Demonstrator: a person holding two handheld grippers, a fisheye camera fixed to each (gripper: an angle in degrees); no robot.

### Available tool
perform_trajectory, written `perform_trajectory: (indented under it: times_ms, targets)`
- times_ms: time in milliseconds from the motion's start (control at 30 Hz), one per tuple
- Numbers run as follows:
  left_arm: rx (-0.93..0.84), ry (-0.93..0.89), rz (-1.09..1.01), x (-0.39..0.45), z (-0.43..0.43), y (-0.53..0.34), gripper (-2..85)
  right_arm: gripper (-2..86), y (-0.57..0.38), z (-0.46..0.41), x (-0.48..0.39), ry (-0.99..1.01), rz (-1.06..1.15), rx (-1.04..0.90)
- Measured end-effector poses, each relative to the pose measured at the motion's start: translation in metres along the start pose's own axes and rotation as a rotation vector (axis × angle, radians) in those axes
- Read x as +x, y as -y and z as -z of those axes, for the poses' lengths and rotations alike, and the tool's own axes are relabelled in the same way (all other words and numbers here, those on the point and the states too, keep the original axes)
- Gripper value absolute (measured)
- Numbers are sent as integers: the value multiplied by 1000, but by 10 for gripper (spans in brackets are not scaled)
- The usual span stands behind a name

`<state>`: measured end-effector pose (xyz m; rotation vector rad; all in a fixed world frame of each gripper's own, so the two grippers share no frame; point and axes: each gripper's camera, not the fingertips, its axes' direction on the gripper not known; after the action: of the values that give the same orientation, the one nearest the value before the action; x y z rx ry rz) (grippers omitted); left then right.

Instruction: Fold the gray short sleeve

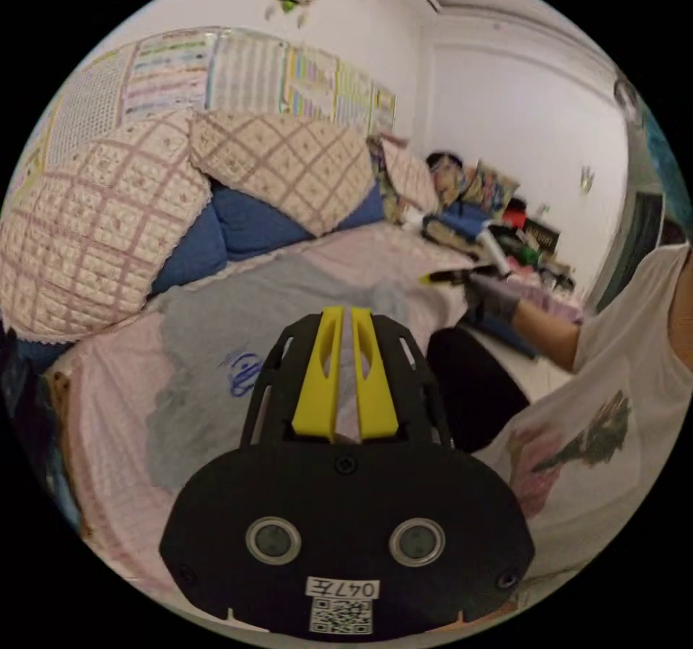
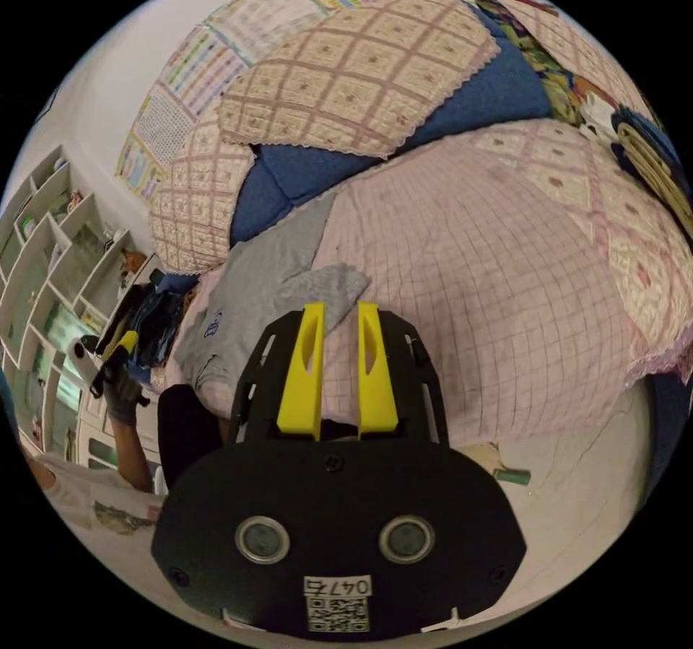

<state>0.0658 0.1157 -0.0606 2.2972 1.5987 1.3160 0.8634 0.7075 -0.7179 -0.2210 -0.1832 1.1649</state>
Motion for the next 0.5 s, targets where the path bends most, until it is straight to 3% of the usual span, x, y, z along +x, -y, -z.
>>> perform_trajectory:
  times_ms: [100, 200, 333, 500]
  targets:
    - [-151, -98, -4, 14, -62, 6, 47, 33, 17, -5, 26, 11, -45, 7]
    - [-259, -51, -93, 52, -128, 10, 53, 30, 34, -16, 42, 14, -53, -15]
    - [-287, -31, -136, 78, -185, 13, 55, -3, 46, -29, 55, 17, -60, -60]
    - [-325, -79, -90, 75, -223, 3, 52, -11, 33, 26, 43, 171, -12, 194]
